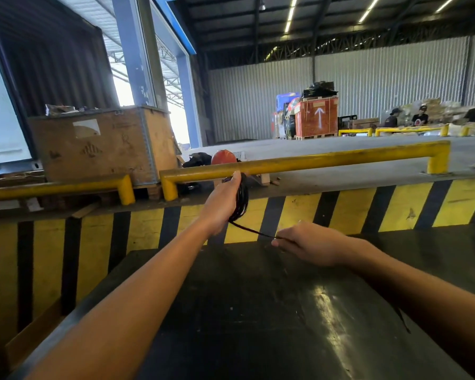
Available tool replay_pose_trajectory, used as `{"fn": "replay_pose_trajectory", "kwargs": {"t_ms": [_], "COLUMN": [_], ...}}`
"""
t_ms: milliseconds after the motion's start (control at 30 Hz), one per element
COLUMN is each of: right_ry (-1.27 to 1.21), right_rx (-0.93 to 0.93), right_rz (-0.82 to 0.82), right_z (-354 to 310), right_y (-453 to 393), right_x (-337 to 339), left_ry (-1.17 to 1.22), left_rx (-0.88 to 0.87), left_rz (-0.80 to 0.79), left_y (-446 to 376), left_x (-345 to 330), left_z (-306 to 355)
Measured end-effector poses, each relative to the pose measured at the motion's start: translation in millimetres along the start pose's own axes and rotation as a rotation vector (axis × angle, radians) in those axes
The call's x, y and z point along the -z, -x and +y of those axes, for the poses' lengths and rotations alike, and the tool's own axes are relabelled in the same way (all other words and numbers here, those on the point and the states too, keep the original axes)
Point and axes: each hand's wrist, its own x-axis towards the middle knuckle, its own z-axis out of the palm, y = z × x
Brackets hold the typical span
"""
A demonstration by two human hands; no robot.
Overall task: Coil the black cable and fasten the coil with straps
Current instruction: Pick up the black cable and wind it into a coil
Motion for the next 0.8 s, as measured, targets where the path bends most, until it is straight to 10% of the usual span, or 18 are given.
{"fn": "replay_pose_trajectory", "kwargs": {"t_ms": [133, 367, 567, 800], "right_ry": [0.093, 0.097, -0.144, 0.063], "right_rx": [0.039, -0.028, -0.132, 0.003], "right_rz": [0.053, 0.193, -0.066, -0.209], "right_z": [13.8, 27.3, -10.8, -63.8], "right_y": [0.4, -4.6, 5.1, 13.2], "right_x": [35.8, 30.7, -32.1, -15.4], "left_ry": [-0.515, 0.058, 0.649, 0.35], "left_rx": [0.114, 0.345, 0.223, 0.254], "left_rz": [-0.224, -0.768, -0.607, -0.338], "left_y": [12.3, 32.2, 18.6, 15.3], "left_x": [14.7, 4.8, 12.0, -0.9], "left_z": [-22.7, -20.6, 4.4, -1.9]}}
